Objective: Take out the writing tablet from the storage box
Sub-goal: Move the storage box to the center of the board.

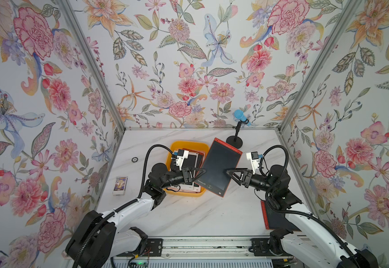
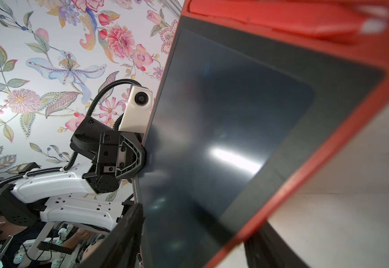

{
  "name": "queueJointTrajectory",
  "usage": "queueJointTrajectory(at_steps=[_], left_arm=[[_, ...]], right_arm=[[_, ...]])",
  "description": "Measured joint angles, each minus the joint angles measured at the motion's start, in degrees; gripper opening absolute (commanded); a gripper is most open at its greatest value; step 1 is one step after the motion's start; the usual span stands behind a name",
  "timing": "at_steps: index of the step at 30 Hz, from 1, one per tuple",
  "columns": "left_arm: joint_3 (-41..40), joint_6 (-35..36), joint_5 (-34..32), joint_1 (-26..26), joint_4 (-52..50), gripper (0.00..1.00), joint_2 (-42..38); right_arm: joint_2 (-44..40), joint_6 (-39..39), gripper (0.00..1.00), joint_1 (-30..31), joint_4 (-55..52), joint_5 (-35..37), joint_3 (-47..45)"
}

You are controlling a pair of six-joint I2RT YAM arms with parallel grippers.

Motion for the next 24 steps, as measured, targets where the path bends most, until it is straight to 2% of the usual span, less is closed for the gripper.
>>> queueJointTrajectory(at_steps=[5, 14, 24], left_arm=[[0.0, -1.5, 1.2, 0.0, 3.7, 0.0, 2.7], [0.0, -4.1, 2.6, -0.1, 9.3, 0.0, 5.7], [0.0, -4.2, 2.8, -0.1, 10.9, 0.02, 6.8]], right_arm=[[0.0, 3.1, 0.49, -0.5, 3.8, -0.2, -2.1], [0.0, 7.0, 0.38, -1.3, 9.4, -0.2, -4.0], [-0.3, 10.1, 0.29, -1.5, 12.8, 0.1, -5.9]])
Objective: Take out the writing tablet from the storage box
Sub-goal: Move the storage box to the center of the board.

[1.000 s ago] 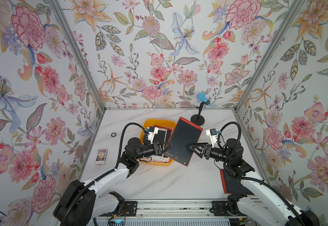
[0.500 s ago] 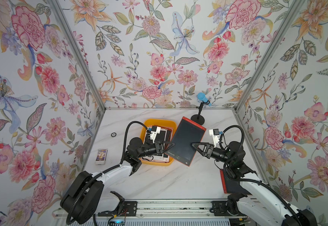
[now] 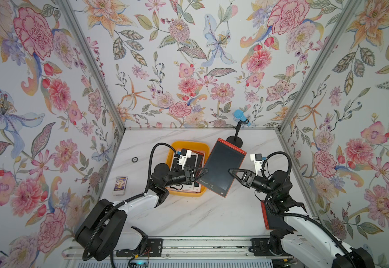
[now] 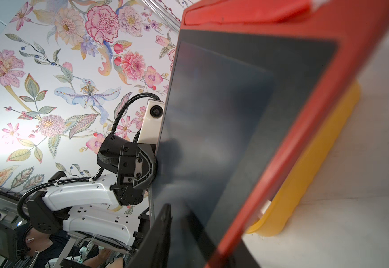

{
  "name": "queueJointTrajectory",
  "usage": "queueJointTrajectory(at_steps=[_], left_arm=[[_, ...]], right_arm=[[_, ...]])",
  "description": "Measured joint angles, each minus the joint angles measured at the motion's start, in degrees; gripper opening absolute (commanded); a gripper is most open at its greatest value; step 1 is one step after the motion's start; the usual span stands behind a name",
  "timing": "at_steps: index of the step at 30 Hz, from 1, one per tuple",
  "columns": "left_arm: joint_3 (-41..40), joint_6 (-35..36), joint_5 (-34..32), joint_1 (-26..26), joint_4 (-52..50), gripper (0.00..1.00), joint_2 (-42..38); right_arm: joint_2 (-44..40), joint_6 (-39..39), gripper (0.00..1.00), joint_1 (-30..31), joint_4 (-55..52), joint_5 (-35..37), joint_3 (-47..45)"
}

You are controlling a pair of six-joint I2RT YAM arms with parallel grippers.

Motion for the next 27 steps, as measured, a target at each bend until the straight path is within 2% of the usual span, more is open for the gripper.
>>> queueJointTrajectory(at_steps=[16, 20, 22, 27], left_arm=[[1.9, 0.2, -0.1, -0.2, 0.1, 0.13, 2.7], [2.1, 0.4, -0.1, -0.2, 0.2, 0.2, 3.7], [2.2, 0.5, -0.1, -0.2, 0.2, 0.27, 4.1], [2.6, 0.4, -0.1, -0.2, 0.8, 0.43, 5.0]], right_arm=[[-0.8, 2.4, 0.2, -0.2, 1.2, 1.8, -1.3], [-0.8, 2.7, 0.19, -0.2, 1.2, 2.4, -1.6], [-0.9, 3.0, 0.15, -0.2, 1.1, 2.8, -1.8], [-2.0, 3.5, 0.13, -0.2, 0.9, 3.5, -1.9]])
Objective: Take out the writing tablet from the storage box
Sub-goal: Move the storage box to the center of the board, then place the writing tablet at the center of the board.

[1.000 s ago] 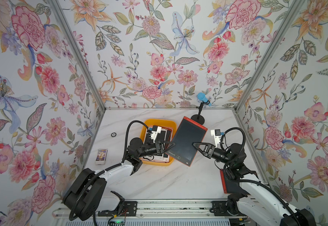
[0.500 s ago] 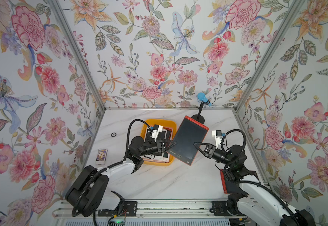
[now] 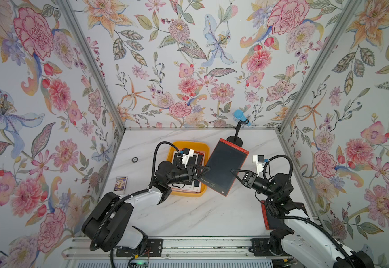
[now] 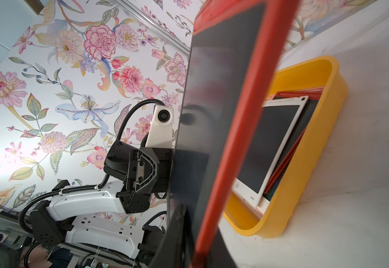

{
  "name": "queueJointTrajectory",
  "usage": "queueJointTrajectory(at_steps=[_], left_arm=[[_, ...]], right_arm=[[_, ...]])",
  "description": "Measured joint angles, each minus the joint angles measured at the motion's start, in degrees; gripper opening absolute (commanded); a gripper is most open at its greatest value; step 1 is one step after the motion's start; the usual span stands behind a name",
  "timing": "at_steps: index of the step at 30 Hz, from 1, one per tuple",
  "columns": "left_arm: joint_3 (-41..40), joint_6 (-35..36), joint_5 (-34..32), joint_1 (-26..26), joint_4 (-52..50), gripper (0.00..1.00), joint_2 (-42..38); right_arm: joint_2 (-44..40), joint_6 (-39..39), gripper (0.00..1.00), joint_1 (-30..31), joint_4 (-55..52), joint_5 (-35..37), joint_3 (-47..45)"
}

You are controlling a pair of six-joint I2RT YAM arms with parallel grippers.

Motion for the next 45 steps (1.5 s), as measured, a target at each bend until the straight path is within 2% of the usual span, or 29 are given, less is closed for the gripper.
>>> queueJointTrajectory(at_steps=[3, 7, 11, 14, 18, 21, 24, 27, 31, 39, 45], left_arm=[[0.2, 0.0, 0.0, -0.1, 0.7, 0.52, 0.2], [0.3, 0.1, -0.4, -0.2, 1.4, 0.73, 0.5], [0.3, 1.5, -1.8, -0.3, 0.9, 0.85, 0.4], [0.6, 5.3, -4.6, -0.3, -4.3, 0.91, -0.9], [2.2, 12.9, -12.0, -0.3, -17.0, 0.97, -6.3], [2.3, 16.0, -17.3, -0.3, -22.4, 0.98, -11.3], [1.1, 16.6, -21.4, -0.3, -23.4, 0.98, -14.8], [-2.2, 15.0, -24.9, -1.6, -22.4, 0.98, -16.2], [-6.6, 11.1, -29.0, -6.2, -20.1, 0.97, -15.4], [-7.1, 2.8, -36.9, -17.5, -8.3, 0.87, -6.1], [-3.7, -4.0, -40.8, -24.0, 2.8, 0.76, 7.3]], right_arm=[[-0.3, 0.1, 0.11, 0.0, -0.4, 0.6, 0.0], [-1.2, 0.4, 0.11, 0.0, -1.6, 1.4, -0.1], [-2.6, 0.4, 0.12, -0.7, -4.2, 3.2, -0.1], [-4.2, 0.4, 0.11, -1.6, -7.0, 5.0, -0.1], [-7.3, 0.7, 0.11, -3.1, -10.6, 8.4, -0.3], [-10.2, 1.3, 0.1, -4.0, -12.8, 11.1, -0.5], [-12.4, 2.2, 0.1, -4.6, -14.0, 13.9, -0.8], [-13.6, 3.5, 0.1, -4.9, -14.0, 16.5, -1.6], [-14.0, 5.8, 0.09, -4.9, -13.9, 20.4, -2.7], [-13.4, 9.6, 0.07, -4.9, -13.1, 27.5, -2.8], [-13.1, 12.3, 0.06, -4.1, -11.3, 33.5, -3.3]])
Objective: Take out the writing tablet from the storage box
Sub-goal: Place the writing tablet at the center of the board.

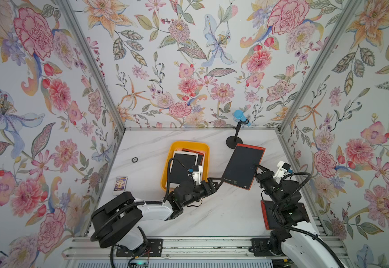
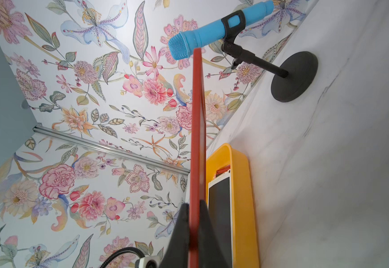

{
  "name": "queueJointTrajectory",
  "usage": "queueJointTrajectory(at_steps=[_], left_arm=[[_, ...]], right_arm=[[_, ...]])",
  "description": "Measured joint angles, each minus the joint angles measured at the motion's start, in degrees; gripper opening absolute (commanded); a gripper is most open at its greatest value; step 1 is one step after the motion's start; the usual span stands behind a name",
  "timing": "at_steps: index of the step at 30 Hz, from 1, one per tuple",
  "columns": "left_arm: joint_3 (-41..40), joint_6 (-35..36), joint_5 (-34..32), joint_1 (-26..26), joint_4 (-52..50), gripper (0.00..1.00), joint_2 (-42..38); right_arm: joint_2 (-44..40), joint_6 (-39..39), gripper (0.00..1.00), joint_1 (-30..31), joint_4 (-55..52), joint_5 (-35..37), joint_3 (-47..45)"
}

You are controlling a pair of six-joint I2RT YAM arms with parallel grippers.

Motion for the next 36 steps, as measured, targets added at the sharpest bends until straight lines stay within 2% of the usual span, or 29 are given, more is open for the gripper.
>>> queueJointTrajectory(at_steps=[4, 9, 15, 20, 30, 36], left_arm=[[3.2, -3.7, -2.1, -2.4, 6.4, 0.76, 7.5], [5.7, -5.0, -4.5, -3.5, 9.4, 0.75, 8.9], [8.4, -5.8, -6.0, -3.6, 10.6, 0.67, 9.9], [9.6, -6.1, -6.2, -3.7, 10.4, 0.57, 11.4], [12.4, -3.7, -8.3, -3.7, 7.0, 0.27, 11.4], [12.9, -3.1, -8.9, -3.8, 6.8, 0.16, 11.4]], right_arm=[[-0.9, 1.0, 0.06, 1.6, 0.5, 4.2, -0.6], [-3.4, 1.6, 0.06, 3.7, 1.2, 9.2, -2.3], [-4.6, 2.7, 0.06, 8.6, 3.1, 16.7, -5.0], [-4.6, 2.9, 0.06, 12.9, 5.0, 22.0, -5.8], [-6.3, 3.5, 0.08, 16.5, 7.7, 28.1, -7.6], [-7.1, 4.0, 0.19, 18.5, 8.1, 29.9, -10.1]])
